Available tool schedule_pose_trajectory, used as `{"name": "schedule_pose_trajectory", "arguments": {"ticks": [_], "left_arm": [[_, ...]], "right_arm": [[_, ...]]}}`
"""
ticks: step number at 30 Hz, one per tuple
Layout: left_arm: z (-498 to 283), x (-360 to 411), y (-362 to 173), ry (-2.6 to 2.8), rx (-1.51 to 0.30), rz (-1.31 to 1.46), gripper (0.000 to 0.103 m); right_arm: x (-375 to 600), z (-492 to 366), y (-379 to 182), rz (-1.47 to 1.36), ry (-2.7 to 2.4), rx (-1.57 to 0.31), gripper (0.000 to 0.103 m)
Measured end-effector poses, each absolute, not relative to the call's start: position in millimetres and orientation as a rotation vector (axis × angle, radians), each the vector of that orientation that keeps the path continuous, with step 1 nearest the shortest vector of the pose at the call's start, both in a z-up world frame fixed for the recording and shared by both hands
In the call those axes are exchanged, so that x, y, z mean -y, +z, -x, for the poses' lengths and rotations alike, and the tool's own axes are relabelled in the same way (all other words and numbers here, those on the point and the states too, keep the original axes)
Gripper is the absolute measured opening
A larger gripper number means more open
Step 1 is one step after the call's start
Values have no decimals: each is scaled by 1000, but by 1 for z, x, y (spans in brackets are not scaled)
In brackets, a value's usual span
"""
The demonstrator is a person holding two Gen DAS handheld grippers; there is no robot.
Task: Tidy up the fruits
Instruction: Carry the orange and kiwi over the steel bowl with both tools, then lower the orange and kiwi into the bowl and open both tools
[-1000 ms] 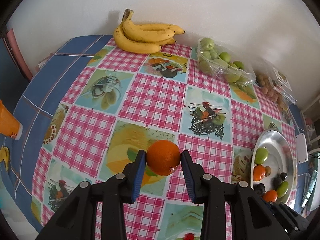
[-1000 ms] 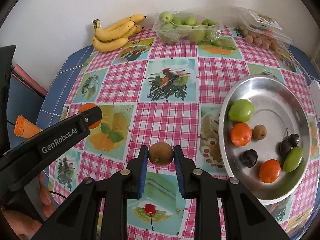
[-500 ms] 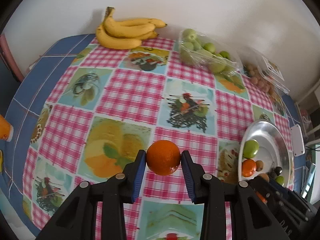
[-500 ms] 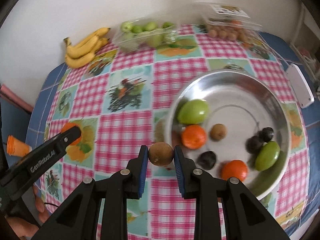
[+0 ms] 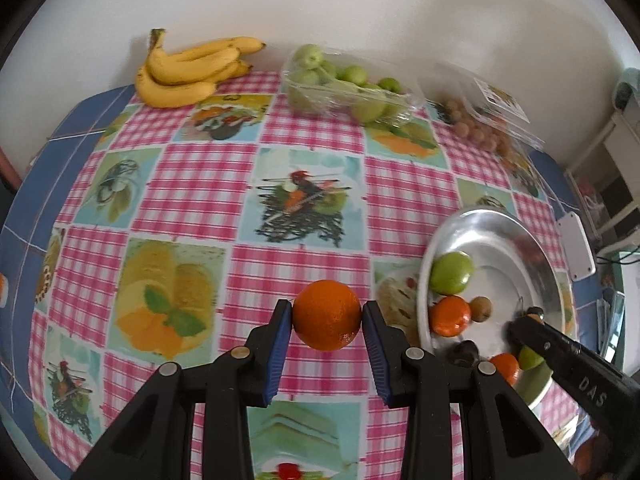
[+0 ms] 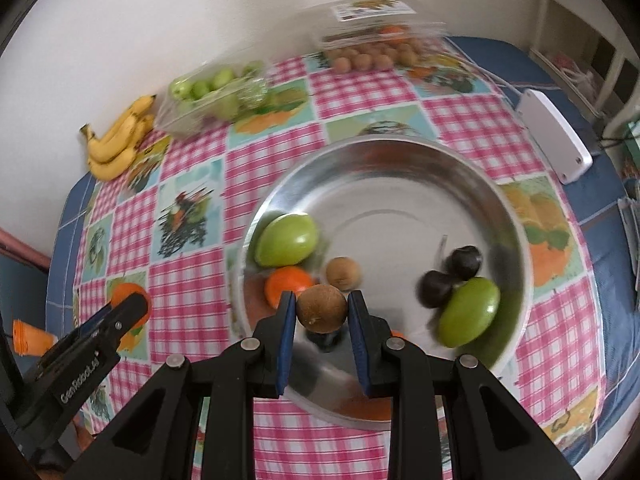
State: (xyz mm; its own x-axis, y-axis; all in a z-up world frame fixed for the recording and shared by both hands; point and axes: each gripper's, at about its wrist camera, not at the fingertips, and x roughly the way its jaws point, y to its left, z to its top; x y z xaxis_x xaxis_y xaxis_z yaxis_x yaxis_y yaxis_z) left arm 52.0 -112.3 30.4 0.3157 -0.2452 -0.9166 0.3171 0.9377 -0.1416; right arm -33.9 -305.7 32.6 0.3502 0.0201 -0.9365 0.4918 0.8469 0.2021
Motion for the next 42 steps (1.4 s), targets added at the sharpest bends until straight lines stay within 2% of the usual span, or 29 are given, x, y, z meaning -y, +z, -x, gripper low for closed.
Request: {"name": "schedule_pose_trajectory", "arguments": {"ticks": [18, 37, 40, 42], "left_arm": [[-14, 188, 29, -555, -1164, -206, 39], [-8, 201, 6, -567, -1203, -264, 39], [-9, 201, 6, -569, -1202, -263, 41], [-9, 201, 7, -565, -1204, -267, 47]], "right_arm": [[352, 56, 19, -565, -409, -1195, 27], [333, 43, -4, -535, -362, -1269, 28], [333, 42, -5, -535, -361, -1272, 28], [333, 42, -5, -535, -362, -1270, 28]]}}
